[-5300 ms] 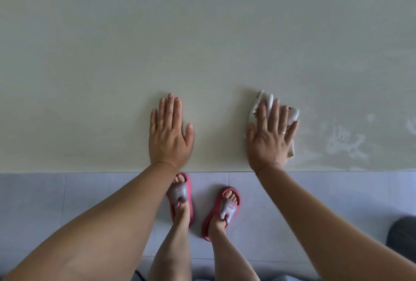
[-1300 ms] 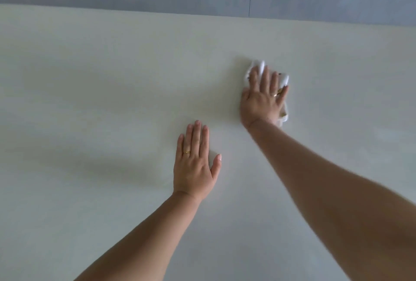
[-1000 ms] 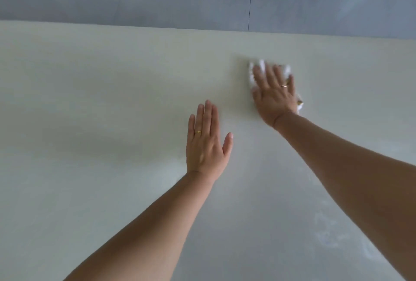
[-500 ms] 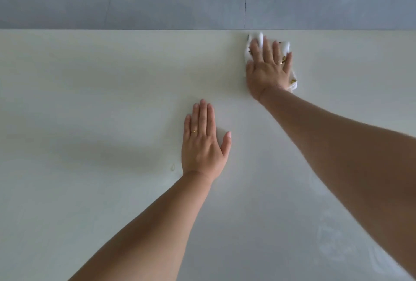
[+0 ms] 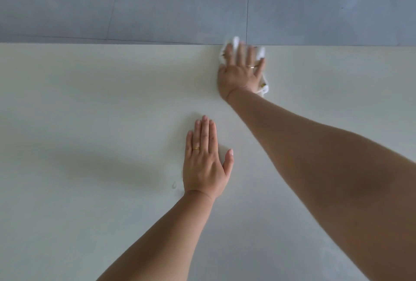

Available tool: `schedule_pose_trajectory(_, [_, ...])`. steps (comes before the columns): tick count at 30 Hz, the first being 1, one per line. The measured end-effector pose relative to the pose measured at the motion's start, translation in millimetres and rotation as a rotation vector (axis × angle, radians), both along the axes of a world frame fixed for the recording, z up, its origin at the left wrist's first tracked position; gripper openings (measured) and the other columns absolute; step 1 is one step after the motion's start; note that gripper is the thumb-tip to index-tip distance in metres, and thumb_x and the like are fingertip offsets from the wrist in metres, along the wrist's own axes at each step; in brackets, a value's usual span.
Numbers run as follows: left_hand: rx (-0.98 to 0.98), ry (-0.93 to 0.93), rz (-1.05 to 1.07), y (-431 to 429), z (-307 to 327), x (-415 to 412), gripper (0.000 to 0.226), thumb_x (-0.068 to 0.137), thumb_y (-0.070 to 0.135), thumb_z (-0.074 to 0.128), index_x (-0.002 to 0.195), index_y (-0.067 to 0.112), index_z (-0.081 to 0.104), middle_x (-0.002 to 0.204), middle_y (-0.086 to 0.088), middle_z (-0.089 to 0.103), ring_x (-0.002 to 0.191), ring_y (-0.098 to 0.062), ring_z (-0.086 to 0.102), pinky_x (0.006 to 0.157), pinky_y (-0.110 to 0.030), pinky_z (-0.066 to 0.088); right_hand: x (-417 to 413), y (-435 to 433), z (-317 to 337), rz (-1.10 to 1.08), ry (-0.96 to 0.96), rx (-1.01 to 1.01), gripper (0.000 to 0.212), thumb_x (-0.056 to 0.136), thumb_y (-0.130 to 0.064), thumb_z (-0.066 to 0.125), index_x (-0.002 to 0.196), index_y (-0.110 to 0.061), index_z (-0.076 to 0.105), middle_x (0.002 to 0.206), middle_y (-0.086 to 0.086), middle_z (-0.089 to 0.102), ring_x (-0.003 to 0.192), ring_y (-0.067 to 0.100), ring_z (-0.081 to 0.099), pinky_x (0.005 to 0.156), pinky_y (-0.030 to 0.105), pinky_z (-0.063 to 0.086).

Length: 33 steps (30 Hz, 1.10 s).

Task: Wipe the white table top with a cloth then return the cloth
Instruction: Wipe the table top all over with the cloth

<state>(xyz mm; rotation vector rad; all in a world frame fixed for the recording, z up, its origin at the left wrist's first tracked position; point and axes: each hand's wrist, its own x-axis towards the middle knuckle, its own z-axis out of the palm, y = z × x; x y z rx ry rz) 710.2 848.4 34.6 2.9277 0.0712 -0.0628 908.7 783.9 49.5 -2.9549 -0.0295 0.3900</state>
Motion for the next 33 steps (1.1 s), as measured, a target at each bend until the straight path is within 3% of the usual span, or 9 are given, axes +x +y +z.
schedule_pose_trajectory(5, [-0.014, -0.004, -0.002, 1.2, 0.8, -0.5, 0.073, 0.090, 0.044, 0.038, 0.148, 0.002, 0.025, 0.157, -0.013, 0.020, 0.146, -0.025, 0.017, 0.119, -0.039, 0.011, -0.9, 16.9, 2.0, 0.578, -0.043, 0.017, 0.053, 0.100, -0.040, 0.019, 0.150, -0.033, 0.003, 0.160, -0.007, 0.000, 0.147, 0.018, -0.003, 0.115, 0.048, -0.007])
schedule_pose_trajectory(8, [-0.018, 0.004, -0.010, 0.7, 0.9, 0.3, 0.073, 0.090, 0.045, 0.037, 0.148, 0.002, 0.025, 0.157, -0.013, 0.020, 0.146, -0.026, 0.017, 0.119, -0.040, 0.012, 18.9, -44.1, -5.2, 0.397, -0.118, -0.062, 0.052, 0.100, -0.037, 0.014, 0.150, -0.033, 0.000, 0.160, -0.006, -0.001, 0.146, 0.019, 0.000, 0.115, 0.050, -0.001])
schedule_pose_trajectory(11, [-0.017, 0.005, -0.016, -0.5, 0.1, 0.4, 0.074, 0.090, 0.045, 0.038, 0.148, 0.002, 0.025, 0.157, -0.014, 0.021, 0.146, -0.026, 0.018, 0.119, -0.039, 0.011, 29.2, -104.0, -4.2, -0.026, -0.078, -0.053, 0.055, 0.098, -0.038, 0.015, 0.150, -0.030, 0.001, 0.160, -0.004, -0.002, 0.146, 0.020, -0.001, 0.116, 0.050, -0.003])
schedule_pose_trajectory(14, [0.003, 0.018, -0.020, -1.1, -0.4, 0.5, 0.074, 0.090, 0.045, 0.038, 0.148, 0.001, 0.024, 0.157, -0.014, 0.020, 0.146, -0.027, 0.016, 0.119, -0.039, 0.009, 17.6, -85.3, -0.7, -0.235, -0.029, -0.027, 0.057, 0.098, -0.039, 0.015, 0.151, -0.026, 0.000, 0.160, 0.001, -0.005, 0.146, 0.024, -0.005, 0.116, 0.052, -0.007])
schedule_pose_trajectory(18, [0.013, 0.030, -0.013, -1.0, 1.2, 0.3, 0.074, 0.090, 0.045, 0.035, 0.149, 0.002, 0.022, 0.158, -0.013, 0.018, 0.147, -0.025, 0.014, 0.120, -0.038, 0.009, -22.7, -55.1, -1.7, 0.337, -0.077, -0.006, 0.056, 0.099, -0.040, 0.019, 0.151, -0.029, 0.002, 0.160, -0.004, -0.004, 0.147, 0.021, -0.005, 0.116, 0.047, -0.008])
schedule_pose_trajectory(20, [0.023, 0.024, -0.019, -1.1, 0.6, -0.4, 0.074, 0.090, 0.045, 0.034, 0.149, 0.002, 0.022, 0.158, -0.013, 0.018, 0.147, -0.025, 0.015, 0.120, -0.038, 0.008, -14.9, -88.2, 2.3, 0.475, -0.076, -0.030, 0.055, 0.100, -0.040, 0.020, 0.151, -0.031, 0.003, 0.160, -0.006, -0.002, 0.147, 0.019, -0.002, 0.116, 0.046, -0.004])
schedule_pose_trajectory(25, [0.054, 0.036, -0.014, -1.4, -0.6, -1.0, 0.075, 0.091, 0.047, 0.031, 0.149, 0.002, 0.020, 0.158, -0.013, 0.016, 0.147, -0.025, 0.012, 0.120, -0.038, 0.007, 11.8, -192.5, -0.1, -0.041, -0.047, -0.069, 0.055, 0.098, -0.039, 0.018, 0.150, -0.032, 0.002, 0.160, -0.005, -0.005, 0.146, 0.018, -0.002, 0.117, 0.049, -0.001])
schedule_pose_trajectory(28, [0.069, 0.050, -0.010, -2.7, 0.3, -0.3, 0.075, 0.090, 0.047, 0.030, 0.149, 0.002, 0.020, 0.158, -0.014, 0.016, 0.147, -0.026, 0.012, 0.120, -0.038, 0.005, 11.6, -165.5, -2.7, -0.271, -0.001, -0.055, 0.057, 0.097, -0.039, 0.016, 0.151, -0.028, 0.000, 0.160, 0.000, -0.007, 0.146, 0.023, -0.006, 0.116, 0.052, -0.006])
schedule_pose_trajectory(33, [0.067, 0.066, -0.010, -5.2, 4.1, 0.6, 0.077, 0.088, 0.048, 0.026, 0.149, 0.001, 0.020, 0.158, -0.015, 0.016, 0.147, -0.027, 0.013, 0.120, -0.039, 0.008, -27.9, -123.3, -2.5, 0.349, -0.057, -0.008, 0.055, 0.099, -0.040, 0.018, 0.150, -0.032, 0.002, 0.160, -0.006, -0.003, 0.147, 0.020, -0.004, 0.115, 0.047, -0.007])
